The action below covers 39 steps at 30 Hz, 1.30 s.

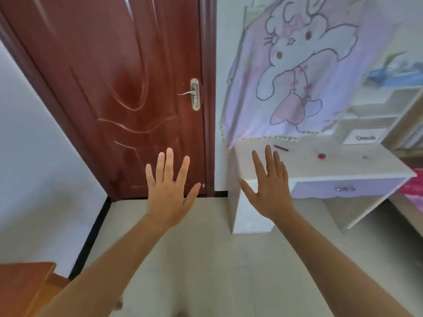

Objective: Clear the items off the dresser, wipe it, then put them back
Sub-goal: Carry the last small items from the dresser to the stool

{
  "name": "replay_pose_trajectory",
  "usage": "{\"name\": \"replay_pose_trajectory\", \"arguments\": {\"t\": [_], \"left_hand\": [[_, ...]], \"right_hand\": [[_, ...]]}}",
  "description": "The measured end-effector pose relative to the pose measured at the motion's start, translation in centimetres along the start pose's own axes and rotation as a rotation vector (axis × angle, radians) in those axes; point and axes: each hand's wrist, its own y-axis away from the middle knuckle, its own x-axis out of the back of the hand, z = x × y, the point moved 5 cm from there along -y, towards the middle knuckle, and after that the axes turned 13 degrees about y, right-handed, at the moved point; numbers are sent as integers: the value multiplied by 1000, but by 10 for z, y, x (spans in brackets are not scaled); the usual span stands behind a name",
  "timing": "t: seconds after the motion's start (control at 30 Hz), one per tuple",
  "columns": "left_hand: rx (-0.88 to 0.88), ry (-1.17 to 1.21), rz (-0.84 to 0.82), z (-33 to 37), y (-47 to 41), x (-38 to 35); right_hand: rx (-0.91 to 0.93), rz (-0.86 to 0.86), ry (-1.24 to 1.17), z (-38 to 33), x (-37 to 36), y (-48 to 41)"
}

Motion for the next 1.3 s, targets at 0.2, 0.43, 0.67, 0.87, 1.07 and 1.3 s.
{"name": "replay_pose_trajectory", "arguments": {"t": [0.2,0.43,0.67,0.87,1.07,1.3], "left_hand": [[-188,54,-129,80,-90,-94],[-273,99,-251,131,-218,-185],[-399,165,-309,201,-342,-241],[-428,223,-362,274,-404,-314],[-296,122,-513,316,-421,-410],[-148,72,-568,330,-450,-471]], "right_hand": [[-216,-61,79,129,-30,-8],[-345,-193,205,233,-70,-76],[-496,-203,261,336,-80,-126],[-592,-256,219,432,-120,-134],[-608,-384,111,526,-191,-163],[-441,-590,-6,585,-259,-209]]}}
